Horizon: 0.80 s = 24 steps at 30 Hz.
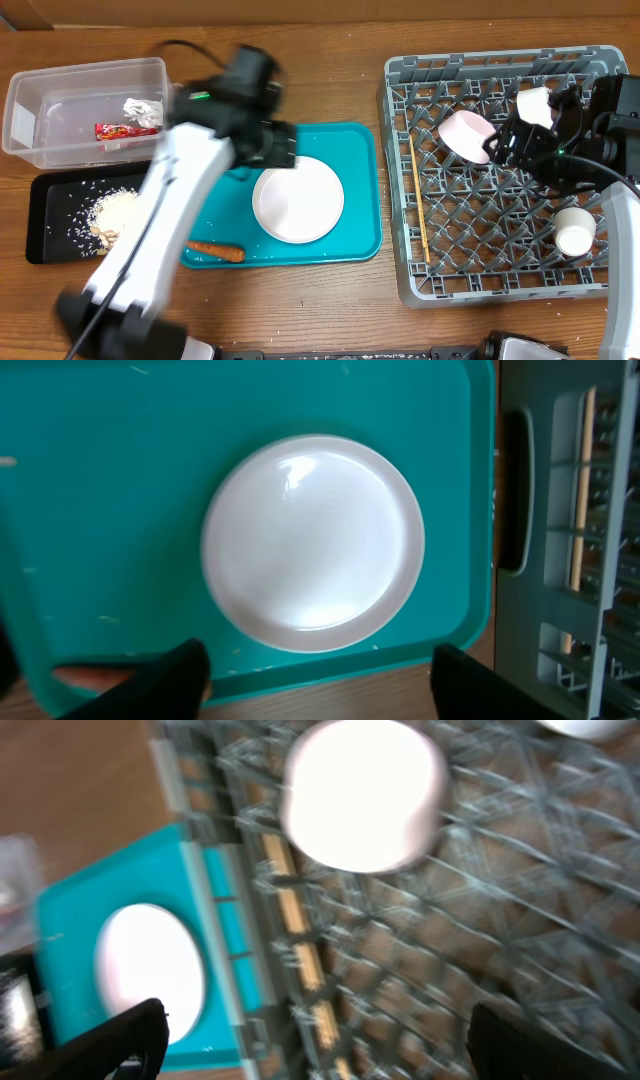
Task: Sort waste into correct bins and load items into the dishwasher
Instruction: 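Set the empty white plate back on the teal tray with left gripper, then grasp the white plate rim with right gripper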
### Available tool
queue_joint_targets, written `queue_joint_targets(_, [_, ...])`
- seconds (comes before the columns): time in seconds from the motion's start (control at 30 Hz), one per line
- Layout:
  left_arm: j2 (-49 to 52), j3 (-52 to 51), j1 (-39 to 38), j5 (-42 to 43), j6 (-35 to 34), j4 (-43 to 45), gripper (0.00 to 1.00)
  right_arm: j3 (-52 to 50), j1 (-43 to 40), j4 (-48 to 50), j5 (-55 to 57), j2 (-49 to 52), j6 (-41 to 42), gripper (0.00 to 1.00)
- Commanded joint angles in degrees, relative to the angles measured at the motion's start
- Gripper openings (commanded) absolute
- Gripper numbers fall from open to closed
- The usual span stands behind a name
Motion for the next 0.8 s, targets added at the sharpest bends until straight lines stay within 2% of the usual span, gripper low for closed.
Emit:
queue_joint_targets(0.0, [-5.7,1.2,5.8,-1.6,0.3,-1.8,1.0,1.6,3.0,1.9,-9.9,0.0,-0.9,1.0])
queue_joint_targets(0.1, [-8.4,1.2,11.4,-1.6,0.3,-4.5,1.0,2.0,10.4,4.1,-6.9,0.0,0.0,1.0])
queue_joint_targets(0.23, [-9.4,1.2,16.9,-1.6,0.2,-7.6,1.0,2.0,23.4,6.6,5.1,0.7,3.5,1.0])
queue_joint_targets(0.33, [-9.1,1.1,18.9,-1.6,0.1,-8.4,1.0,2.0,33.1,8.0,13.0,3.0,4.5,1.0])
queue_joint_targets(0.43, [-9.1,1.1,19.3,-1.6,-0.1,-8.2,1.0,2.0,39.5,9.2,15.5,6.7,5.1,1.0])
queue_joint_targets(0.6, [-8.9,1.1,19.3,-1.6,-0.2,-8.1,1.0,2.0,45.1,12.5,15.5,16.3,9.6,1.0])
queue_joint_targets(0.77, [-8.9,1.1,19.3,-1.7,-0.1,-8.4,1.0,2.0,46.8,16.0,13.2,26.8,14.3,0.93])
